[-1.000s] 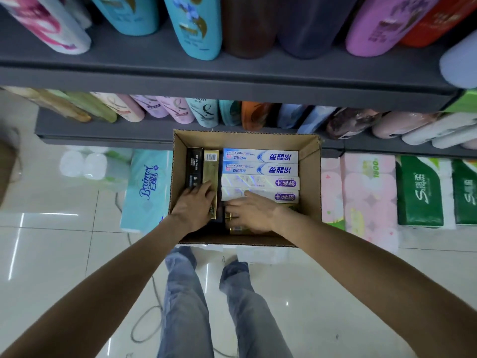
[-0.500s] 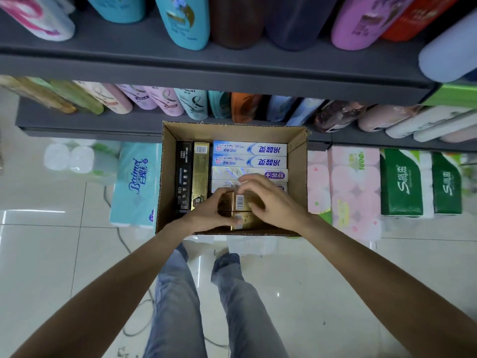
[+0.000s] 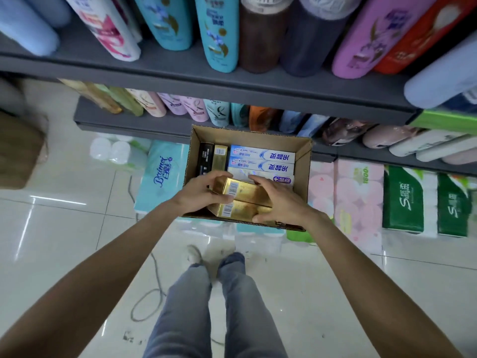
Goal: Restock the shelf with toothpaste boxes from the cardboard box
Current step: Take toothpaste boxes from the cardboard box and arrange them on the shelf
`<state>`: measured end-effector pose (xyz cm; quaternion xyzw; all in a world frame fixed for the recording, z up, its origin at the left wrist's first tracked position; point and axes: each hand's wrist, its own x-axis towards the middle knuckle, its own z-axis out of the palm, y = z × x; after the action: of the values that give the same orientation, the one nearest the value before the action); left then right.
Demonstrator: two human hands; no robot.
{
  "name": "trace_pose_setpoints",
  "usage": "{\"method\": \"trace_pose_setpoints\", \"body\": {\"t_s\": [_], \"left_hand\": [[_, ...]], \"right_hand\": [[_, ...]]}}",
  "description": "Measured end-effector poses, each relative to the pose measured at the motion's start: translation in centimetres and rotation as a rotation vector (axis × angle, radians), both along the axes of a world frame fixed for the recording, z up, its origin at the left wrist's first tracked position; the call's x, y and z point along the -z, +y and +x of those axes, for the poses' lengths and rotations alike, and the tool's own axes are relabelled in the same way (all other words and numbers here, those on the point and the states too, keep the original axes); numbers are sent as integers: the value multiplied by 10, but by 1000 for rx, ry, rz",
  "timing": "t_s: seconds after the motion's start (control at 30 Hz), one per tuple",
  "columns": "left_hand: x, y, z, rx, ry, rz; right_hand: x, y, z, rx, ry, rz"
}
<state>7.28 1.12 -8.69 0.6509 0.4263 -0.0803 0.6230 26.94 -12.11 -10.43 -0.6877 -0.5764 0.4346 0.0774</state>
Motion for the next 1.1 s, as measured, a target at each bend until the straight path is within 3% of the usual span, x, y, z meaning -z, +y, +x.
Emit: {"method": "trace_pose_setpoints", "body": {"t_s": [0.27, 0.37, 0.5, 0.6, 0.73, 0.9, 1.03, 1.1], "left_hand": [[-86, 23, -7, 62, -154, 12], [-107, 27, -8, -11, -180, -2], [-115, 25, -30, -215, -168, 13], [-107, 23, -51, -388, -141, -58], [-105, 12, -55, -492, -212, -215], [-124, 8, -49, -380, -297, -427], [-146, 6, -44, -24, -337, -325], [-160, 1, -34, 33, -347, -209]], "right_hand": [[-66, 22, -3, 30, 99, -5], [-95, 17, 0, 138, 174, -4], [-134, -6, 0, 616, 397, 139], [-161, -25, -7, 996, 706, 212], [-187, -45, -26, 1182, 873, 263], [-211, -55, -45, 1287, 784, 332], [-224, -64, -54, 1423, 820, 460], [-230, -71, -55, 1455, 820, 546]]}}
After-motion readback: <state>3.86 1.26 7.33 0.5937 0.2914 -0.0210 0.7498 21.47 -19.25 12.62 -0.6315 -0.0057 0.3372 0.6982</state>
